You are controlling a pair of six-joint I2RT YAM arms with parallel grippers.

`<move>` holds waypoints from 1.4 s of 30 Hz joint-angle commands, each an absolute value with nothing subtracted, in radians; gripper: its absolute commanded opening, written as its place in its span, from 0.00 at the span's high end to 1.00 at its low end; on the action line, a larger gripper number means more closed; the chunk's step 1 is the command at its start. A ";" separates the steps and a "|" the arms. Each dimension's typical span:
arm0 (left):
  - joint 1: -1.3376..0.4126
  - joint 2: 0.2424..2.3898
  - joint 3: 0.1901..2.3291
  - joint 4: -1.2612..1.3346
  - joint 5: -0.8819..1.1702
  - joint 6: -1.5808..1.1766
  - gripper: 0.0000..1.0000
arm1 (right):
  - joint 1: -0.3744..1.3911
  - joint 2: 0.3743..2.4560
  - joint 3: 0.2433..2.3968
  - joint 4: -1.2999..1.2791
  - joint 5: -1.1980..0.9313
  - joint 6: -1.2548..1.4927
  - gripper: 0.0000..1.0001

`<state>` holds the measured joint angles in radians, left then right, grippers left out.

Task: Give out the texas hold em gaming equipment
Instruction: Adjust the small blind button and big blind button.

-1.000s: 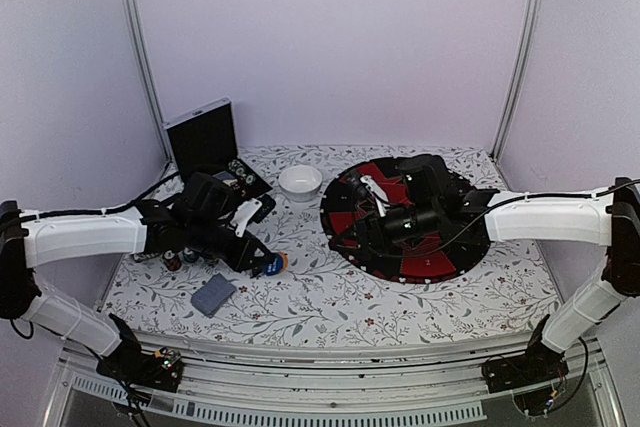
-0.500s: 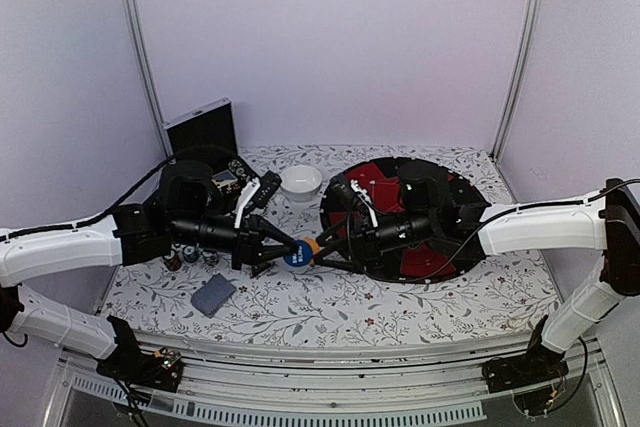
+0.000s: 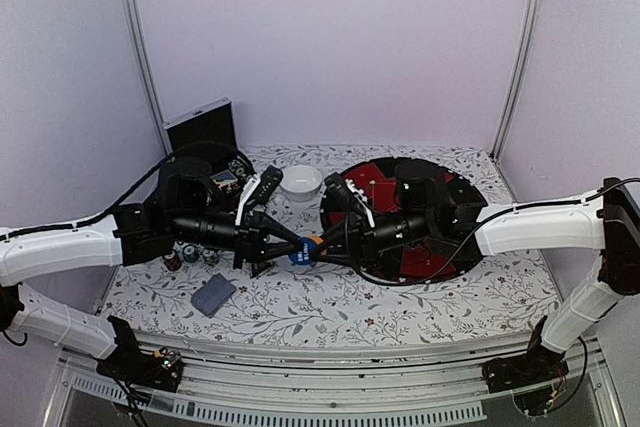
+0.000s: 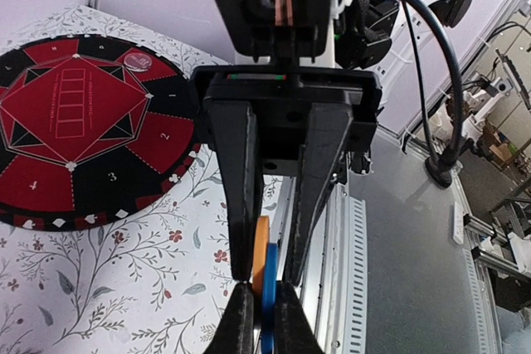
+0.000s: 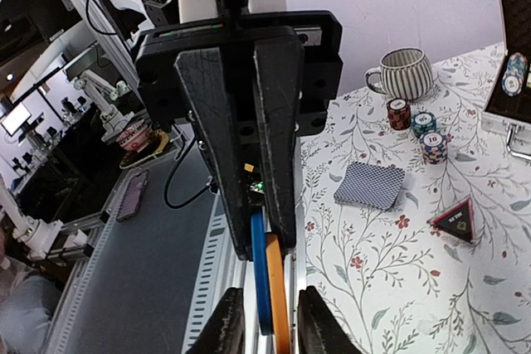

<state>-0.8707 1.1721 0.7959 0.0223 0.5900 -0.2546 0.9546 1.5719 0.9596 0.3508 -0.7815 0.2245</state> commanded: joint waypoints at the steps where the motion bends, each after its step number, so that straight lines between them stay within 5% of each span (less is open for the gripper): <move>1: -0.885 1.178 0.815 0.067 0.613 -0.263 1.00 | 0.960 1.583 0.991 0.376 -0.811 0.226 0.87; 3: -0.886 1.178 0.811 0.070 0.620 -0.264 1.00 | 0.959 1.579 0.989 0.377 -0.817 0.224 0.96; 8: -0.886 1.171 0.802 0.076 0.633 -0.255 1.00 | 0.960 1.558 0.981 0.378 -0.832 0.217 0.98; 11: -0.886 1.160 0.787 0.064 0.638 -0.237 0.66 | 0.960 1.535 0.974 0.375 -0.830 0.208 0.98; 14: -0.886 1.143 0.762 0.060 0.616 -0.223 0.58 | 0.960 1.518 0.969 0.373 -0.826 0.203 0.98; 20: -0.886 1.142 0.742 0.066 0.607 -0.228 0.68 | 0.960 1.516 0.969 0.361 -0.824 0.202 0.98; 24: -0.885 1.137 0.744 0.069 0.608 -0.230 0.85 | 0.960 1.512 0.967 0.356 -0.816 0.203 0.98; 30: -0.884 1.130 0.739 0.100 0.617 -0.242 0.84 | 0.960 1.516 0.968 0.341 -0.806 0.200 0.98; 33: -0.885 1.137 0.734 0.117 0.631 -0.253 1.00 | 0.959 1.516 0.967 0.338 -0.805 0.199 0.98; 42: -0.871 1.146 0.685 0.153 0.577 -0.299 1.00 | 0.958 1.502 0.924 0.321 -0.782 0.192 0.93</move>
